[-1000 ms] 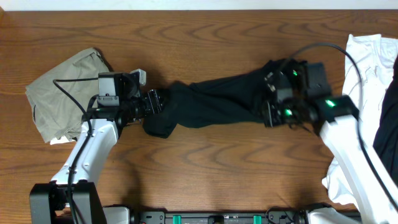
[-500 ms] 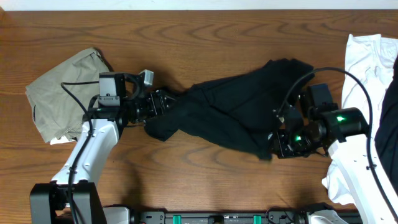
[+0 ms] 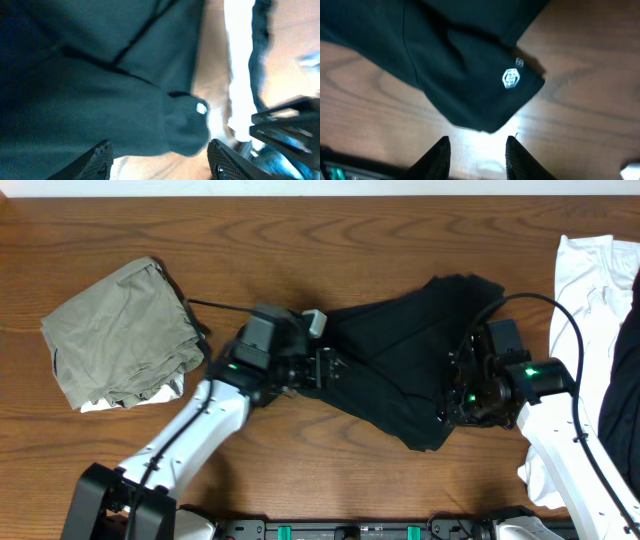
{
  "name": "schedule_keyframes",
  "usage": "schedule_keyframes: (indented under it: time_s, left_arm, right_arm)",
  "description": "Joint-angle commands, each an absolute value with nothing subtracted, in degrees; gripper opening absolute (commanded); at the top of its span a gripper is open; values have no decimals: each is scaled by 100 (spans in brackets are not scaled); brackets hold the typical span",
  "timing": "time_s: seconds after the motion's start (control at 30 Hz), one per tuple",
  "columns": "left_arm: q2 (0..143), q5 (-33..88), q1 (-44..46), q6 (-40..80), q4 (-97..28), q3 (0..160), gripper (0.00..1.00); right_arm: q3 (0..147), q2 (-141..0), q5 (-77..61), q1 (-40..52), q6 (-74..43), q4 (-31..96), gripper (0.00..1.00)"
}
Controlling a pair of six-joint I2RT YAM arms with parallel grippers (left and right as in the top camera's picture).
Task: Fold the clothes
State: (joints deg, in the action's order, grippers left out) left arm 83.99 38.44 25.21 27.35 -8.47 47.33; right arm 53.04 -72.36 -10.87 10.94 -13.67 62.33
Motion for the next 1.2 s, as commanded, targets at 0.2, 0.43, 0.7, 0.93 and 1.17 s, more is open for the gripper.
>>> schedule_keyframes:
  time_s: [0.2,0.43,0.7,0.93,1.17]
  left_arm:
    - [8877,1721,3542,5507,-215,4740,63]
    - [9843,1728,3835,6429,657,4740,63]
    - [10516,1728,3833,6674,1175,4740,46]
    - [10499,1916,3828,6648,1210,4753,6]
    - [9826,2333,3730,5531,735,4757,6]
  right_arm:
    - [5290,-7244,-580,998,-1931,5874,34]
    - [5290,-7244,-582,998,-1929,5861,34]
    - [5290,-7244,-580,998,-1927,5870,34]
    - [5290,-7244,-578,998,-1927,5867,35]
    - [5290,-7244,-443,991,-1927,5756,36]
